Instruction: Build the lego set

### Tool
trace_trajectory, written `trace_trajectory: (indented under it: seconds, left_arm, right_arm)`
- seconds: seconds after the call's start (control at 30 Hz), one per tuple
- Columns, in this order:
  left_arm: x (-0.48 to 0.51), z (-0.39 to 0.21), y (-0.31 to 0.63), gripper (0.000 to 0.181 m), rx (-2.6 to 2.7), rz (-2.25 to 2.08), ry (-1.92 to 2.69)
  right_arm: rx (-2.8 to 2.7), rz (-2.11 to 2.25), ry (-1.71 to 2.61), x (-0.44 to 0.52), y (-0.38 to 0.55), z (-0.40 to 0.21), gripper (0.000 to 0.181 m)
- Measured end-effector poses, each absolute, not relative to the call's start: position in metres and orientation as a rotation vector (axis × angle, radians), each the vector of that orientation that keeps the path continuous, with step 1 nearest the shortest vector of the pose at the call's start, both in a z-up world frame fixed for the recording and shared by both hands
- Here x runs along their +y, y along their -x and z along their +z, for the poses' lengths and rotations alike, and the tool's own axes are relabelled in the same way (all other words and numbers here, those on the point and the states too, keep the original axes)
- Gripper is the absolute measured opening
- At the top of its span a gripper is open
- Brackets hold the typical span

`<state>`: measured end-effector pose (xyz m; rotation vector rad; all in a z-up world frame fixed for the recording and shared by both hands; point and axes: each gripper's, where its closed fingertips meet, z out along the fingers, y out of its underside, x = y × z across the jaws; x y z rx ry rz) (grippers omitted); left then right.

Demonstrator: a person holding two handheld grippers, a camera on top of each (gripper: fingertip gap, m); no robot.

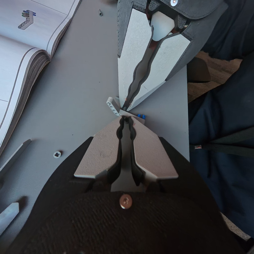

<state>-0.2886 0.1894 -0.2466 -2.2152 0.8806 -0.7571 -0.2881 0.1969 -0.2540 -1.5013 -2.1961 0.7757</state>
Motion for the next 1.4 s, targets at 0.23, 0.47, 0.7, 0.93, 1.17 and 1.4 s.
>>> trace_trajectory:
  seconds: [0.23, 0.47, 0.7, 0.93, 1.17, 1.4]
  left_arm:
    - [0.189, -0.247, 0.289, 0.002, 0.868, -0.783, 2.223]
    - [0.189, -0.247, 0.29, 0.002, 0.86, -0.796, 2.227]
    - [0.189, -0.247, 0.29, 0.002, 0.846, -0.828, 2.237]
    - [0.189, -0.247, 0.29, 0.002, 0.851, -0.815, 2.233]
    - [0.19, -0.247, 0.291, 0.002, 0.851, -0.787, 2.229]
    - [0.19, -0.247, 0.29, 0.002, 0.848, -0.809, 2.233]
  right_arm:
    - [-2.188, 0.775, 1.511, 0.199, 0.286, -0.254, 0.001]
    - [-2.156, 0.971, 1.594, 0.201, 0.278, -0.251, 0.001]
    - [-2.158, 0.959, 1.571, 0.198, 0.279, -0.252, 0.001]
    - [-2.11, 1.062, 1.615, 0.196, 0.286, -0.253, 0.001]
    - [-2.116, 1.009, 1.614, 0.196, 0.29, -0.253, 0.001]
    - [-2.131, 0.953, 1.619, 0.198, 0.289, -0.254, 0.001]
